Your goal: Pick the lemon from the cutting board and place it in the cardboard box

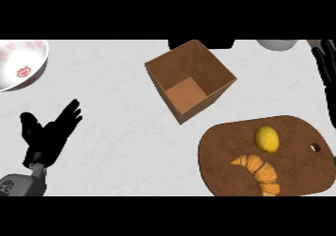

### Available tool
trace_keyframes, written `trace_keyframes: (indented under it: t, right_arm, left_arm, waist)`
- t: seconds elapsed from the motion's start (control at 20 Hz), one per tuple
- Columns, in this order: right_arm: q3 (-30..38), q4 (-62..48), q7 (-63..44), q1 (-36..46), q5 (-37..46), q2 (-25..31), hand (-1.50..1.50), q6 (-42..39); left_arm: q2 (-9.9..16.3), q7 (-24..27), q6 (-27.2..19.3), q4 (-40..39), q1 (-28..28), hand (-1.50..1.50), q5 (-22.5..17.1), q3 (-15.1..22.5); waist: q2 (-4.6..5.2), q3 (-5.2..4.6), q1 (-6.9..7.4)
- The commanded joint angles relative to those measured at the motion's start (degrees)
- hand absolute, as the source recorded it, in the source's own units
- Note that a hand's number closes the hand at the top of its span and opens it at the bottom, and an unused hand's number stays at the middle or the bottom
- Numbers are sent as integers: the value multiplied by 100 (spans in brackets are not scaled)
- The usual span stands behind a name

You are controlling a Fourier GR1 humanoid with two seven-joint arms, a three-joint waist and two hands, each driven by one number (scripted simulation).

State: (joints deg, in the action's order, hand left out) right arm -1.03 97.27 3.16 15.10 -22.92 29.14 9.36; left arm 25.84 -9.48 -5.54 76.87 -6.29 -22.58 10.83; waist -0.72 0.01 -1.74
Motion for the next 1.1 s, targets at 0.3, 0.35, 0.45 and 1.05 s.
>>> trace_keyframes:
  t: [0.3,0.35,0.45,1.05]
  right_arm:
    - [-295,-357,186,-1287,1721,1472,-150,-393]
    - [-448,-588,105,-1603,2179,1717,-150,-316]
    - [-720,-1099,668,-2397,2490,1034,-150,154]
    - [328,-2595,3417,-2482,2000,790,-150,-457]
  left_arm:
    - [951,508,-767,-161,-93,0,1169,-410]
    - [1050,554,-869,-196,-76,0,1294,-449]
    - [1081,687,-1089,-112,140,0,1462,-479]
    - [856,764,-1168,-252,112,0,1869,-526]
  waist:
    - [133,-199,172]
    - [170,-112,147]
    - [93,18,166]
    - [79,-3,182]
